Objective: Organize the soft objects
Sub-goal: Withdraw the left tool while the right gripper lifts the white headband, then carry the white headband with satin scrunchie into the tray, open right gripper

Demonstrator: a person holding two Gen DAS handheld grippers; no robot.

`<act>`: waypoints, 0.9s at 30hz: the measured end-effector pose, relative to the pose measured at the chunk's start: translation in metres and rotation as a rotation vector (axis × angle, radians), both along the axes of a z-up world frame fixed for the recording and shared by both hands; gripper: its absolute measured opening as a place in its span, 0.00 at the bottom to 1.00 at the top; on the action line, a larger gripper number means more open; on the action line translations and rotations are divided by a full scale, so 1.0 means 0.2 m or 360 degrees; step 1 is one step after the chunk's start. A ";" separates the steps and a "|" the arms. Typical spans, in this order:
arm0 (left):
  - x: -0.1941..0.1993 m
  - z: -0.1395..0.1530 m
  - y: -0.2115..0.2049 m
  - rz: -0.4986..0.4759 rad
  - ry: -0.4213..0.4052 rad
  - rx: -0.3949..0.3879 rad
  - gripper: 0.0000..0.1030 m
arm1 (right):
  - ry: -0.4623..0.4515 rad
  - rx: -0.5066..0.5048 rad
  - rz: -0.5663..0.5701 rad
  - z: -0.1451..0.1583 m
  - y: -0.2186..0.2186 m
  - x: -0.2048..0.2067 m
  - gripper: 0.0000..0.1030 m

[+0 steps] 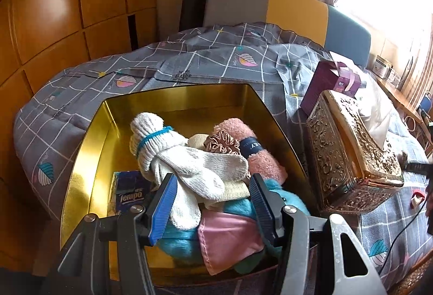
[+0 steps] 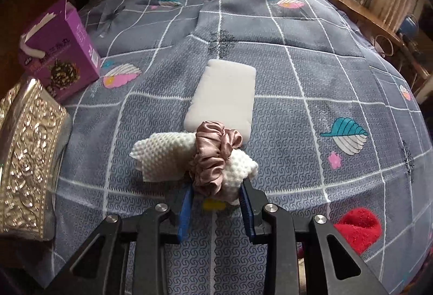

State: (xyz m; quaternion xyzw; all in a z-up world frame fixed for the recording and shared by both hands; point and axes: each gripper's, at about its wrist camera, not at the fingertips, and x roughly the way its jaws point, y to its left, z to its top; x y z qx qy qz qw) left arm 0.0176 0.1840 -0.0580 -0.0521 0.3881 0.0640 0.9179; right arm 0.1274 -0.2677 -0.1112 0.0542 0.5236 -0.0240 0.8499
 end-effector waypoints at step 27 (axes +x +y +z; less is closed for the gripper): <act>-0.05 0.01 0.04 -0.0046 -0.0017 -0.0059 0.54 | -0.0537 0.0038 0.0675 0.96 0.99 0.25 0.31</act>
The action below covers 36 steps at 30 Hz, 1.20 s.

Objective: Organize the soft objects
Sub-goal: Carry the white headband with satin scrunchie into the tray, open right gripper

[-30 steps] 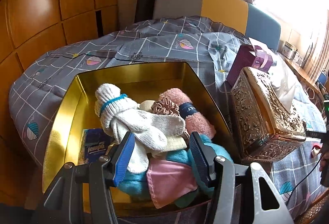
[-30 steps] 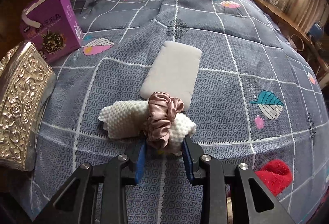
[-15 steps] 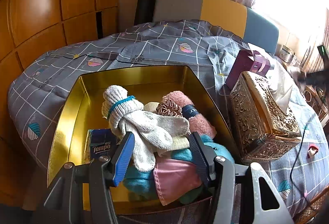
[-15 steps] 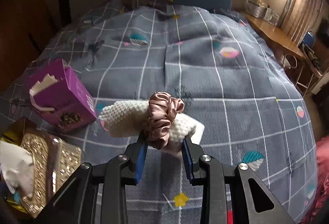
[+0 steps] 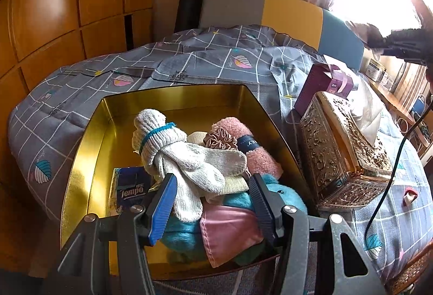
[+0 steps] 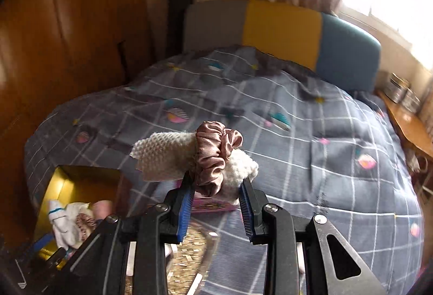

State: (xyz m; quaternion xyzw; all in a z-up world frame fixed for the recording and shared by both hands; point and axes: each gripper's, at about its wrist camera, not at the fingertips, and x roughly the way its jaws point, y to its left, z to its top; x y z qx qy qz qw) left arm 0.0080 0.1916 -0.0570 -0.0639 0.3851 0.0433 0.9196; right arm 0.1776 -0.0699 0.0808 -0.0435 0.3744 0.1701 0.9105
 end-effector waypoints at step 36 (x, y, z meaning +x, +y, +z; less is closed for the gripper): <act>-0.08 0.04 0.21 0.0211 -0.0045 -0.0009 0.54 | 0.0323 -0.0115 0.0816 -0.54 1.01 -0.32 0.31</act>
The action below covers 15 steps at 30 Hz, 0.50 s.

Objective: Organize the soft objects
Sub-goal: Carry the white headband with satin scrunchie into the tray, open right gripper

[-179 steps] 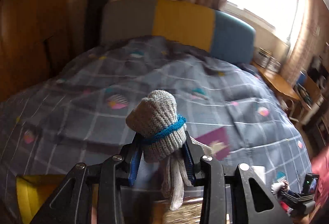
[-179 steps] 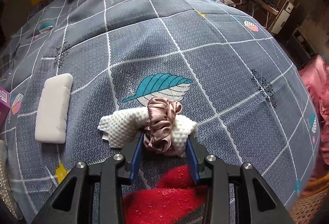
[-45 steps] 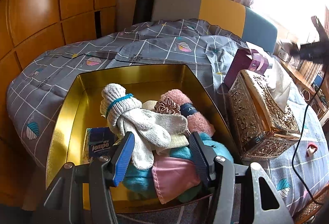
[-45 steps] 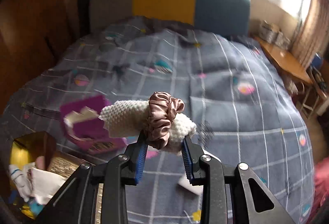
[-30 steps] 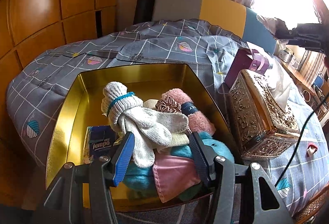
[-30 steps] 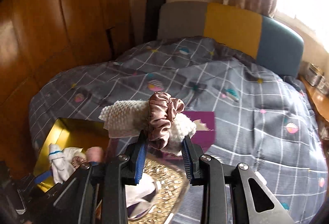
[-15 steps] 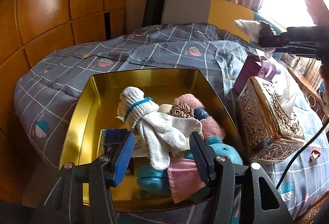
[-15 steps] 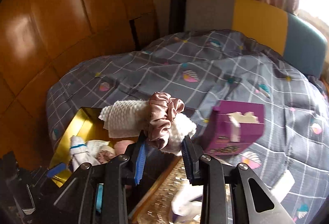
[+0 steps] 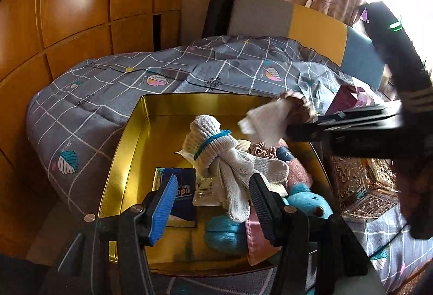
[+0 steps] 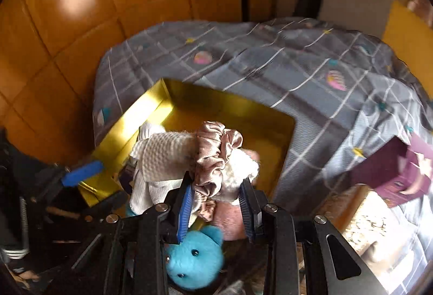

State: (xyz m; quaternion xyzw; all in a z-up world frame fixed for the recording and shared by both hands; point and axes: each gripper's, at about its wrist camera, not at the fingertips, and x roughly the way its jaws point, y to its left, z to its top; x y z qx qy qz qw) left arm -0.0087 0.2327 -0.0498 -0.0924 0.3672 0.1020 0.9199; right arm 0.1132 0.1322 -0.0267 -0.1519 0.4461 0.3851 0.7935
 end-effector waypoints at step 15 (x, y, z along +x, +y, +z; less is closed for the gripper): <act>0.00 -0.03 0.02 0.0031 0.0028 -0.0016 0.54 | -0.0034 -0.0027 -0.0154 -0.18 0.10 0.05 0.43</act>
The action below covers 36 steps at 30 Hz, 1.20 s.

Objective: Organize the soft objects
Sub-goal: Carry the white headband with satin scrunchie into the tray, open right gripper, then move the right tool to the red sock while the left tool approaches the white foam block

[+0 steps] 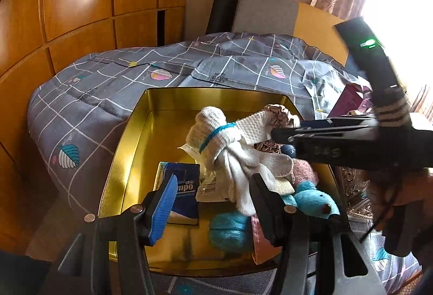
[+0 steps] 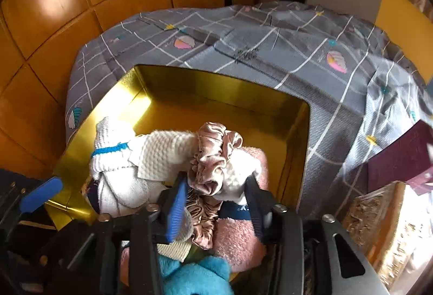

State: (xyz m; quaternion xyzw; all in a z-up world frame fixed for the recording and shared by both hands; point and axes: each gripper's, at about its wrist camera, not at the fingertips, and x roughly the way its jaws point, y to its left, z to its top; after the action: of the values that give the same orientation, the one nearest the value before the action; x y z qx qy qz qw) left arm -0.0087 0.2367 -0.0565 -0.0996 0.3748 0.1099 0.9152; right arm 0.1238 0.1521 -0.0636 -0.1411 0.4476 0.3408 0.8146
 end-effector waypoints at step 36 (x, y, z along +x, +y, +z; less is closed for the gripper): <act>-0.01 0.24 -0.41 -0.0335 -0.0161 0.0228 0.54 | -0.0415 0.0210 -0.0776 0.40 -1.34 -0.25 0.79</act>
State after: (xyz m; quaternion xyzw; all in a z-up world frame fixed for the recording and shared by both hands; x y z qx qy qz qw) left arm -0.0115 0.1551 -0.0091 0.0006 0.3276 0.0345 0.9442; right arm 0.0739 -0.1168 0.0155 -0.0185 0.3366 0.1421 0.9307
